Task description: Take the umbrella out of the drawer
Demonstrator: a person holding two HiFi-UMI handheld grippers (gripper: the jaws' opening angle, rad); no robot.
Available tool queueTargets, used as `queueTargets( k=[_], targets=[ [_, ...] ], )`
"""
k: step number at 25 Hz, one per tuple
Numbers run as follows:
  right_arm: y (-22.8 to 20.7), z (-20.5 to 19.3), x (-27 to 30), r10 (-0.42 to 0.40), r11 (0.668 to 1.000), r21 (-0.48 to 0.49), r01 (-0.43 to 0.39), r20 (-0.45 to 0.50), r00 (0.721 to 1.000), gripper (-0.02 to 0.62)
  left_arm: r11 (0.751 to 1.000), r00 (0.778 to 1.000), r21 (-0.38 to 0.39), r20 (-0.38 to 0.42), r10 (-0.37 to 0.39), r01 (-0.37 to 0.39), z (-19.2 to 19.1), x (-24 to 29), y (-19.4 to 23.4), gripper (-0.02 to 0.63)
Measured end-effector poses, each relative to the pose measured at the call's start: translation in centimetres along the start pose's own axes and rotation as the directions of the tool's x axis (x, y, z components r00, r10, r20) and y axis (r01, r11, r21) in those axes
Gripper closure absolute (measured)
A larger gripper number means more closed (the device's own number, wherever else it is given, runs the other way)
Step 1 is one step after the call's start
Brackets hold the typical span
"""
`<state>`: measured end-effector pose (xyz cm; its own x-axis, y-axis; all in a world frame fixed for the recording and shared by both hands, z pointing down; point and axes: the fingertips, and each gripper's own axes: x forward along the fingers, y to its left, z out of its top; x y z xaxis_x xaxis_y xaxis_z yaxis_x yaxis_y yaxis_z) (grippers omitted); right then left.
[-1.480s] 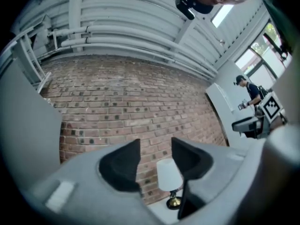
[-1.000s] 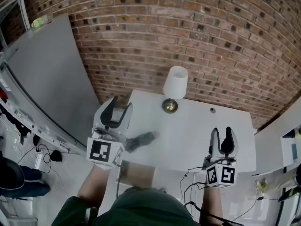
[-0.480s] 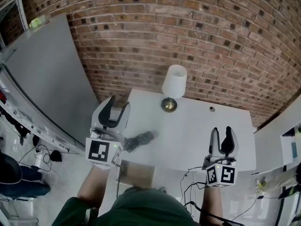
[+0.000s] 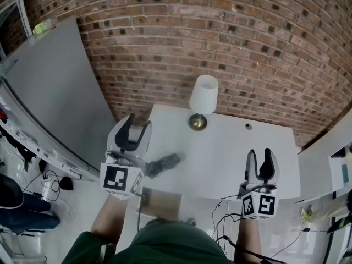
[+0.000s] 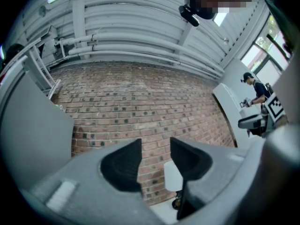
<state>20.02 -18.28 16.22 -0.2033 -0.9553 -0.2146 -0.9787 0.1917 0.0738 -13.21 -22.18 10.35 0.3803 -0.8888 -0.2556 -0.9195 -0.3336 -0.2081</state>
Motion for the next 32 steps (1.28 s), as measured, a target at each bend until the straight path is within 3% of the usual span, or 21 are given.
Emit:
queueTargets(
  k=[6,8,10,32],
  targets=[
    [0.0,-0.1,0.0,0.001,1.000,-0.003,-0.001,-0.008,1.000,0.424,1.000,1.000,-0.001,-0.008,0.004,-0.004,-0.1,0.2,0.3,0.417],
    [0.1,-0.1,-0.1,0.003,1.000,-0.010,-0.003,-0.008,1.000,0.521,1.000,1.000,-0.005,-0.011,0.005,-0.005,-0.3,0.2,0.4,0.417],
    [0.1,-0.3,-0.2,-0.004,1.000,-0.027,0.004,-0.014,1.000,0.562,1.000,1.000,-0.010,-0.014,0.004,-0.004,-0.5,0.0,0.5,0.417],
    [1.1,-1.4,0.8,0.005,0.999,-0.053,-0.007,-0.046,0.999,0.581,0.999,0.998,-0.032,-0.056,-0.006,0.004,-3.0,0.5,1.5,0.419]
  ],
)
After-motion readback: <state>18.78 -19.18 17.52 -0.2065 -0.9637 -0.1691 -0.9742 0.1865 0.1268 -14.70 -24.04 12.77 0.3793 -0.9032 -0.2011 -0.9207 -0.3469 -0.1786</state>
